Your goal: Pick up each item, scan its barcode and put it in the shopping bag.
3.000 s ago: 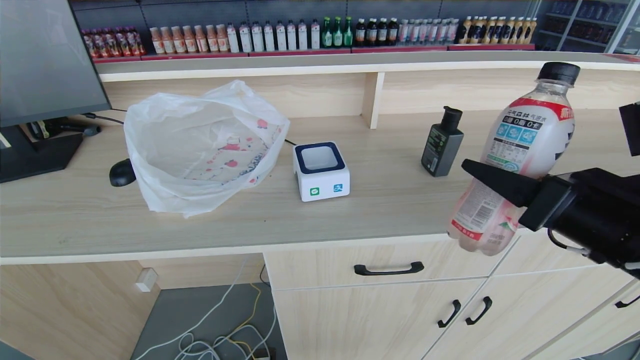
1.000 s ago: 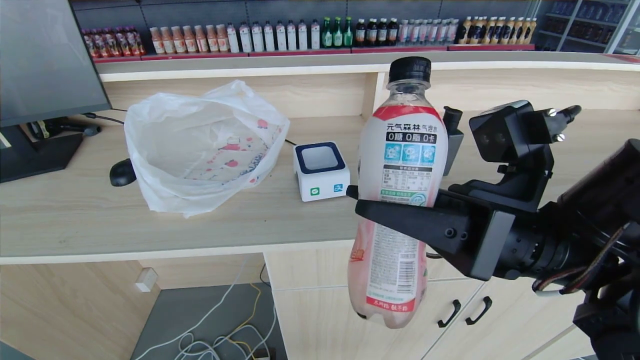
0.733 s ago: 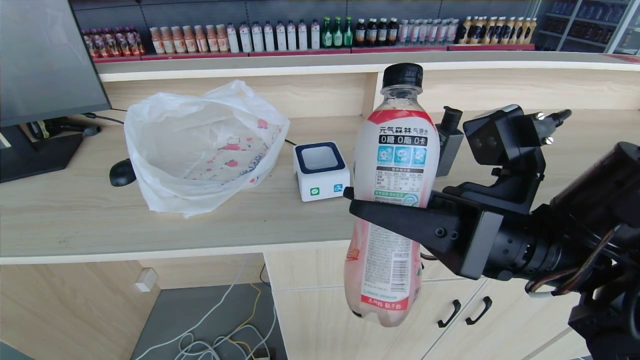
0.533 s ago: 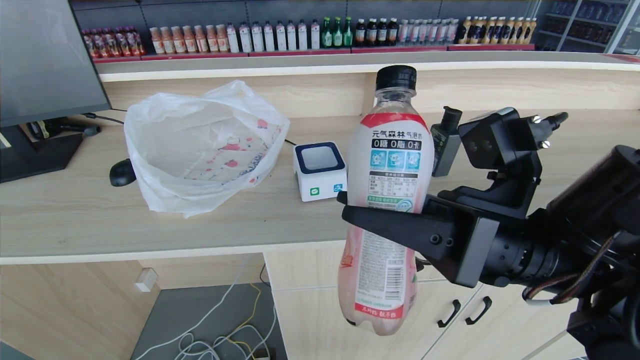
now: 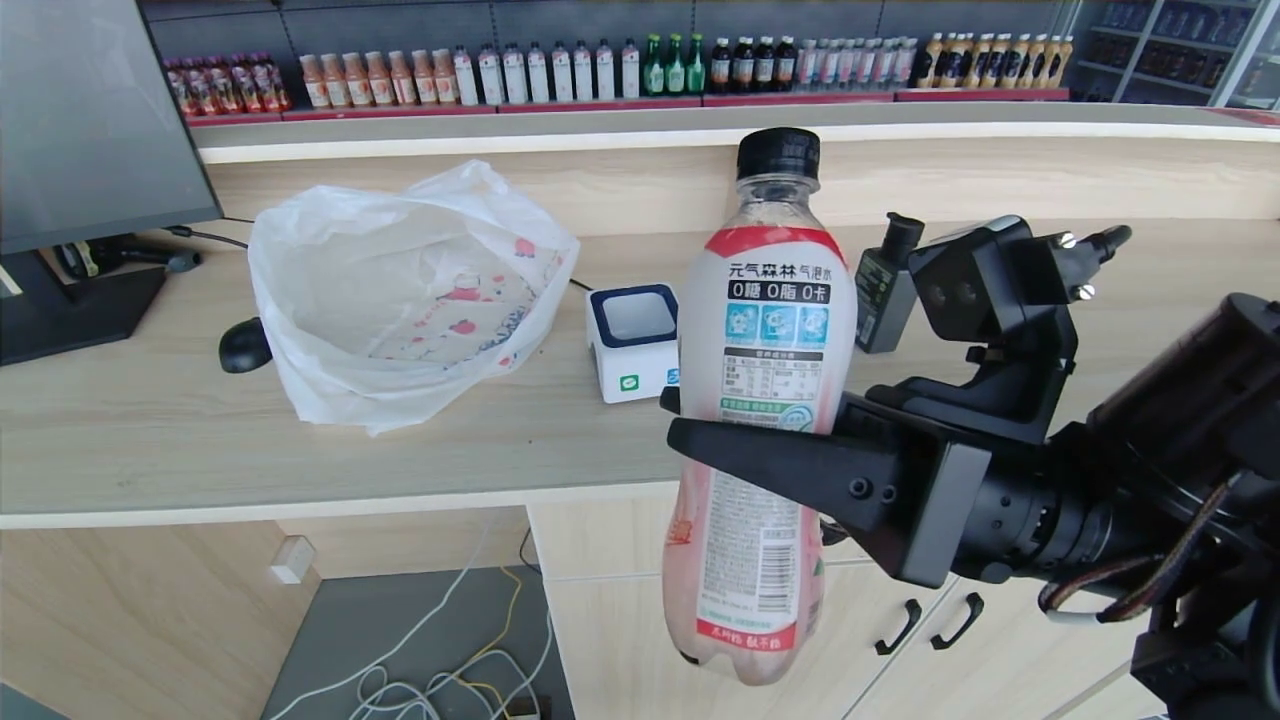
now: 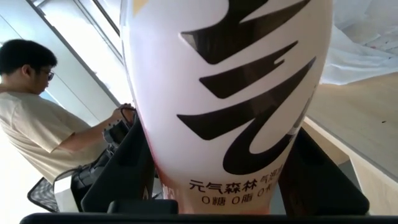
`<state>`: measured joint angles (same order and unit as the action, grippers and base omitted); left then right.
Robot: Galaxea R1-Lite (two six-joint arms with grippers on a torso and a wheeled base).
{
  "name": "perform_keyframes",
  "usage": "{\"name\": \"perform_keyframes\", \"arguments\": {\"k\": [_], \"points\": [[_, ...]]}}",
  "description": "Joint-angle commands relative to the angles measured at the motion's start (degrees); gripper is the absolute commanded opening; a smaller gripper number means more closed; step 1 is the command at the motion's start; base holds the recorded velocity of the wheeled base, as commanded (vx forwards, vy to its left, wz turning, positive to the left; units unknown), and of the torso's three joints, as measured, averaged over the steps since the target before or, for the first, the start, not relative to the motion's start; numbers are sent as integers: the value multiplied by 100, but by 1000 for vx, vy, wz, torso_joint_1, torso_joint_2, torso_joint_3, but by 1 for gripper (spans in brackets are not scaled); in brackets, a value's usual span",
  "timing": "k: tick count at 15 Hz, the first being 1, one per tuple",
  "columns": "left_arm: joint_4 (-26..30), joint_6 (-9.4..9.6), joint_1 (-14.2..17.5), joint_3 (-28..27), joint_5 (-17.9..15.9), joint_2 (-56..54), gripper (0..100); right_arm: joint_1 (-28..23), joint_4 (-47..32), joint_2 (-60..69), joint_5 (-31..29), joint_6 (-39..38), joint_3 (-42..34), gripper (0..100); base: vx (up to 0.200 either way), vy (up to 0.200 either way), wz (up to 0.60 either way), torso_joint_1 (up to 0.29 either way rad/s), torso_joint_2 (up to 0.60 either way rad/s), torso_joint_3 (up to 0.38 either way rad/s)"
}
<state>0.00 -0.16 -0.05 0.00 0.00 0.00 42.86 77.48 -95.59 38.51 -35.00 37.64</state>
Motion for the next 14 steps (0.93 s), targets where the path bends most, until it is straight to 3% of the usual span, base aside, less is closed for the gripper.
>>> {"name": "perform_keyframes", "arguments": {"k": [1, 8, 14], "points": [[0, -2, -4, 0, 0, 0, 100, -15, 4, 5, -1, 2, -12, 0, 0, 0, 0, 0, 0, 0], [0, -2, -4, 0, 0, 0, 100, -955, 12, 444, -283, 37, -381, 0, 0, 0, 0, 0, 0, 0], [0, -2, 5, 0, 0, 0, 100, -2537, 12, 893, -291, 1083, -574, 0, 0, 0, 0, 0, 0, 0]]}}
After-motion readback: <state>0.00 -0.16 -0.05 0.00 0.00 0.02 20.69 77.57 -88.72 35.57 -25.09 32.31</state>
